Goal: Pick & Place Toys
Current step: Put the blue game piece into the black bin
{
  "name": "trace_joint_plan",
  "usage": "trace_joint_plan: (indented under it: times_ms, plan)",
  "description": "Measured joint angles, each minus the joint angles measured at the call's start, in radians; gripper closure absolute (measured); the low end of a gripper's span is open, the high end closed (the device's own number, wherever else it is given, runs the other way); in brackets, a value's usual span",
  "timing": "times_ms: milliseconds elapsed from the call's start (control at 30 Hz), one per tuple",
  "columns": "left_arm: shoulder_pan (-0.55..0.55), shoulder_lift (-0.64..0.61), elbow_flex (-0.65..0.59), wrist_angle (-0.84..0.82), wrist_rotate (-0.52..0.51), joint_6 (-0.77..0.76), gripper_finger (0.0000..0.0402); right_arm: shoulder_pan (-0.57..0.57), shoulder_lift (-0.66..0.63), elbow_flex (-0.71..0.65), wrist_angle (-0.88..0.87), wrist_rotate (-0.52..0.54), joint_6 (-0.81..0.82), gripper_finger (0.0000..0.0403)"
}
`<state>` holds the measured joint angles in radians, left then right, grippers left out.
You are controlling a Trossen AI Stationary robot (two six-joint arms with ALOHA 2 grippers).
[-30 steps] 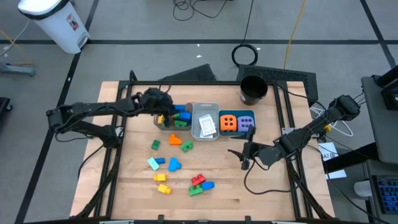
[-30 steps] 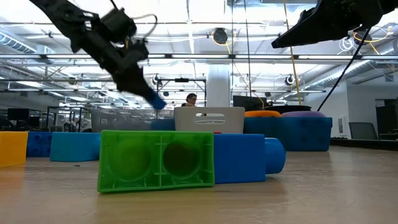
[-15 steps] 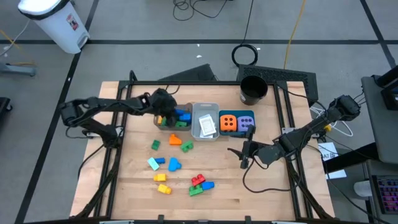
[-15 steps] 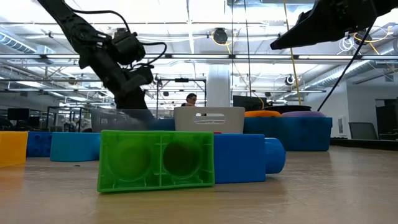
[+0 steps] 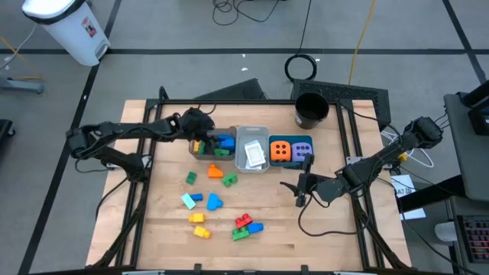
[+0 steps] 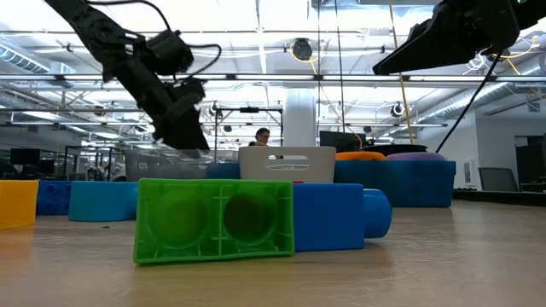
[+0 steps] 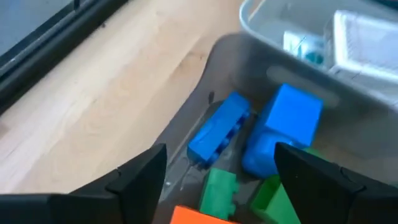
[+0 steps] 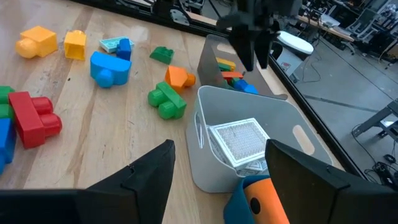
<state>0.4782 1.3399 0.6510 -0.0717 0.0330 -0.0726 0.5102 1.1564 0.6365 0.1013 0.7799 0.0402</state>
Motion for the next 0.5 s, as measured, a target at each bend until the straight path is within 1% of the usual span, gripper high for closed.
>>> trace_joint_plan:
  times_ms: [133, 233, 300, 400, 500]
  plan:
    - [-0.002, -0.103, 0.0, -0.046, 0.0, -0.085, 0.0086, 0.0, 0.0, 0.0, 0.0, 0.0, 0.0, 0.0161]
    - [-0.006, -0.191, -0.001, -0.101, 0.001, -0.132, 0.0088, 0.0, 0.0, 0.0, 0.0, 0.0, 0.007, 0.0161]
    - [-0.026, -0.252, -0.019, -0.097, 0.0, -0.146, 0.0091, 0.0, 0.0, 0.0, 0.0, -0.002, 0.028, 0.0161]
    - [-0.09, -0.337, -0.089, 0.01, -0.003, -0.181, 0.0095, 0.0, 0.0, 0.0, 0.001, -0.05, 0.051, 0.0161]
    - [-0.179, -0.402, -0.199, 0.161, -0.061, -0.234, 0.0095, 0.001, 0.001, 0.0, 0.021, -0.127, 0.081, 0.0161]
